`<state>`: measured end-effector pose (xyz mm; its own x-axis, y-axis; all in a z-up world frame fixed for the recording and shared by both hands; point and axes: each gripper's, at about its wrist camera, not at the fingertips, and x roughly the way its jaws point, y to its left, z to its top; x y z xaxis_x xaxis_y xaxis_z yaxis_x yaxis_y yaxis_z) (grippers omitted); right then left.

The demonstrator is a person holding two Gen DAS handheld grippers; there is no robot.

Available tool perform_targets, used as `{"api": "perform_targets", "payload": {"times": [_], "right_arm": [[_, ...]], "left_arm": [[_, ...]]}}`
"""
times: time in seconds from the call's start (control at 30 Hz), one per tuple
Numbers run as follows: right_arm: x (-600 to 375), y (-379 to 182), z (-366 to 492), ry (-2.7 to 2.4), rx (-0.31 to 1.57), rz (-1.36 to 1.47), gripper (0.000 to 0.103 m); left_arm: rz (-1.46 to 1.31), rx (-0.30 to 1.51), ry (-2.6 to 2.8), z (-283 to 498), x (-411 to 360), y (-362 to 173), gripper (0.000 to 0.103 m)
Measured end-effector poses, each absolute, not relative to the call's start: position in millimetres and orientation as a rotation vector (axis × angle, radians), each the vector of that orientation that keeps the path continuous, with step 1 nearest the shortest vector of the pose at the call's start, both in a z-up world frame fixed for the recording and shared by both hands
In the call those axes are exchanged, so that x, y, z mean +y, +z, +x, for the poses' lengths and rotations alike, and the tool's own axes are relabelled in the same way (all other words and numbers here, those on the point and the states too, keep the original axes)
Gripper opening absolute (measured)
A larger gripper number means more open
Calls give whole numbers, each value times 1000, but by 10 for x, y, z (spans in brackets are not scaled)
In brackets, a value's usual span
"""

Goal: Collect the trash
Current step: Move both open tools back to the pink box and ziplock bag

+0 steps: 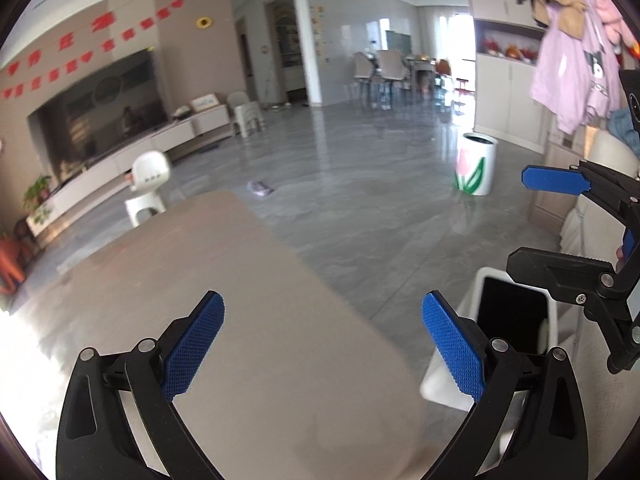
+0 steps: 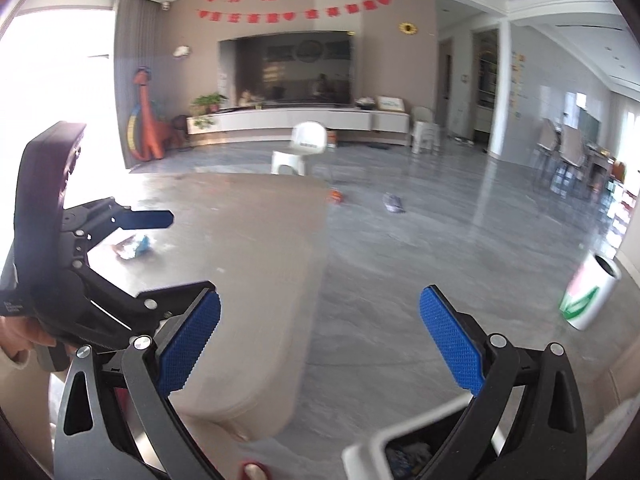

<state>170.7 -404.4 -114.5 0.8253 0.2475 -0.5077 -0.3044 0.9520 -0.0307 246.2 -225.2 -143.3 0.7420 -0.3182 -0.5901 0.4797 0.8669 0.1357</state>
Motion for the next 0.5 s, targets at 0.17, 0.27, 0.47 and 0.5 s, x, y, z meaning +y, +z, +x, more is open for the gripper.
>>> {"api": "perform_targets", "payload": {"times": [0.17,0.27,0.47,0.5], "right_arm": [[-3482,-1162,1901,402,528,-150,99],[-3158,-1184,1981,461,533,-172,99],[-2469,-1256,2189,576,533,-207,99],[-2332,-1268,2219,597,534,-216,99]], "left_arm": [[259,595,-357,2509,-1728,-1442,98],[228,605,-305,2545,-1353,-1473,98],[212,631,-194,2587,-589,-1558,98],[210,634,-178,2601,-485,-1567,98]]}}
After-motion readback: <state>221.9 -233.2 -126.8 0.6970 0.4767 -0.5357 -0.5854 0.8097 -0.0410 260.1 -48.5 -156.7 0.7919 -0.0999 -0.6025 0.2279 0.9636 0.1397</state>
